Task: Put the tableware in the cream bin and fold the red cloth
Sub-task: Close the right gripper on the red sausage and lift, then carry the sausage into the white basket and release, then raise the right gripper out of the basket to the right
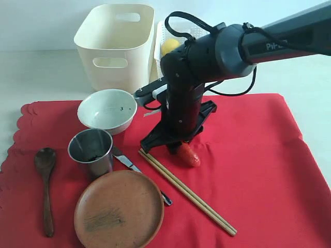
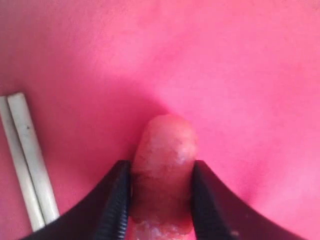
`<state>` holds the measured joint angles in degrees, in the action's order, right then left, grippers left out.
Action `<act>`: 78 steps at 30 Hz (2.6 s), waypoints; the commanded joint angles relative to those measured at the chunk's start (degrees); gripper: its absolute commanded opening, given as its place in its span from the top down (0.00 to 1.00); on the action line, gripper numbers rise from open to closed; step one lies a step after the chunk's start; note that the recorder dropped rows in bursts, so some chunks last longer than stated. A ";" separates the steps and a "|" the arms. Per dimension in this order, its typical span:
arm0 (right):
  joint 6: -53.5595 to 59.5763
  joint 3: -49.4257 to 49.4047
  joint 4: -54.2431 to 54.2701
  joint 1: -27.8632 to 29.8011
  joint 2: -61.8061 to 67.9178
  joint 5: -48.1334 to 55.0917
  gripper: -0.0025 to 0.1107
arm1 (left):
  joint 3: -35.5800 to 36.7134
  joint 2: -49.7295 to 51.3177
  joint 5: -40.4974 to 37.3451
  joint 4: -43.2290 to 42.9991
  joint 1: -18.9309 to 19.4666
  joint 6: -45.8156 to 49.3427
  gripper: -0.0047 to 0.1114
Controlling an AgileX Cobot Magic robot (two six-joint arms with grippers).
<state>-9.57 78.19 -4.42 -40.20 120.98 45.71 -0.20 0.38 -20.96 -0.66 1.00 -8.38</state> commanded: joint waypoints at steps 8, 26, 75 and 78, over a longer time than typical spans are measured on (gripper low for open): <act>0.44 0.56 -3.52 -0.12 -3.91 1.90 0.98 | 0.20 -0.38 0.26 -0.21 0.08 -0.12 0.89; -4.40 3.42 -23.04 6.66 -18.98 -5.59 0.98 | 0.20 -0.38 0.26 -0.21 0.08 -0.12 0.89; 16.03 40.19 -1.37 17.64 7.45 -4.50 0.33 | 0.20 -0.38 0.26 -0.21 0.08 -0.12 0.89; 14.23 40.19 -4.00 17.64 4.10 0.88 0.41 | 0.20 -0.38 0.26 -0.21 0.08 -0.12 0.89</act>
<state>6.22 117.93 -5.73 -22.65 128.63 41.71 -0.20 0.38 -20.96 -0.66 1.00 -8.38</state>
